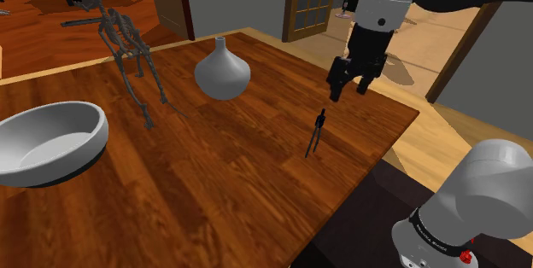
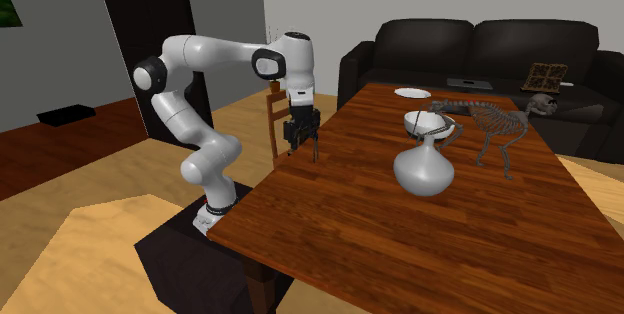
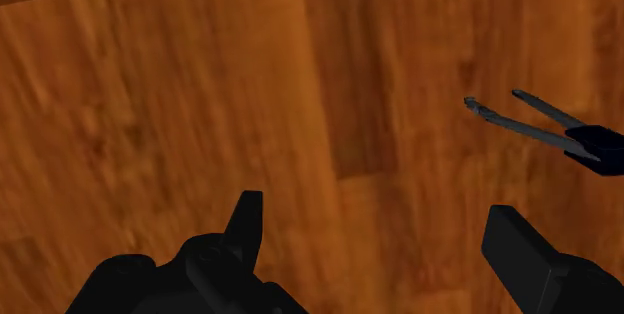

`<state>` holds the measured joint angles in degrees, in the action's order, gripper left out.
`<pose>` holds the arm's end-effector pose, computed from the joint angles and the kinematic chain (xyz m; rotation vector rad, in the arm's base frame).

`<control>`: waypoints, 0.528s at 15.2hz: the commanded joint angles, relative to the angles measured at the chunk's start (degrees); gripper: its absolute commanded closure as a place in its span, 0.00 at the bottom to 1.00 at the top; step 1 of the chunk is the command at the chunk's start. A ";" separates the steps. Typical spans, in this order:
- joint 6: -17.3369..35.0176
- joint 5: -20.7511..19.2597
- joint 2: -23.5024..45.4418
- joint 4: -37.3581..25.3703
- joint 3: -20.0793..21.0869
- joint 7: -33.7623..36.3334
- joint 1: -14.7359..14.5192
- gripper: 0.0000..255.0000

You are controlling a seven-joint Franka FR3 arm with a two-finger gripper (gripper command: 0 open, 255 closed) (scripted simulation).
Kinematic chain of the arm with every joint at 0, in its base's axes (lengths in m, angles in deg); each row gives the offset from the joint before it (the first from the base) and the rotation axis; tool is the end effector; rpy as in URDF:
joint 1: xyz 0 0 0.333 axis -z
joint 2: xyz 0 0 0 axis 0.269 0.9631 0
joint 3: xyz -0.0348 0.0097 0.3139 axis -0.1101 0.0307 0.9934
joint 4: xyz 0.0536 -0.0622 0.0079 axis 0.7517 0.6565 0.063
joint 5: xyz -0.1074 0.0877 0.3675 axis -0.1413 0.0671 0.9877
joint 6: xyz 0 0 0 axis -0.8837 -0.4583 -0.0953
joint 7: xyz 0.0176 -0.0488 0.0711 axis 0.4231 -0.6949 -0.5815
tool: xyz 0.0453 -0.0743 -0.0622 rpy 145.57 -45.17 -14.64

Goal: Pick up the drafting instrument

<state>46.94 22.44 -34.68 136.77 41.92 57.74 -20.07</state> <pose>0.3197 0.1014 0.5805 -3.0708 0.3037 -0.0026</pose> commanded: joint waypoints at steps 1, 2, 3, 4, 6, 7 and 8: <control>-0.63 1.22 0.53 -1.55 2.70 3.30 -0.79 0.00; -0.81 1.73 1.21 -2.61 4.03 4.86 -1.08 0.00; -0.99 2.19 1.96 -3.74 5.35 6.43 -1.35 0.00; -1.16 2.61 2.78 -4.93 6.68 8.00 -1.57 0.00; -1.48 3.30 4.62 -7.51 9.35 11.15 -1.93 0.00; -1.63 3.54 5.65 -8.89 10.68 12.76 -2.08 0.00; -1.65 3.57 5.76 -9.05 10.83 12.93 -2.08 0.00</control>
<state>45.42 25.86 -29.38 128.42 52.03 69.75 -22.07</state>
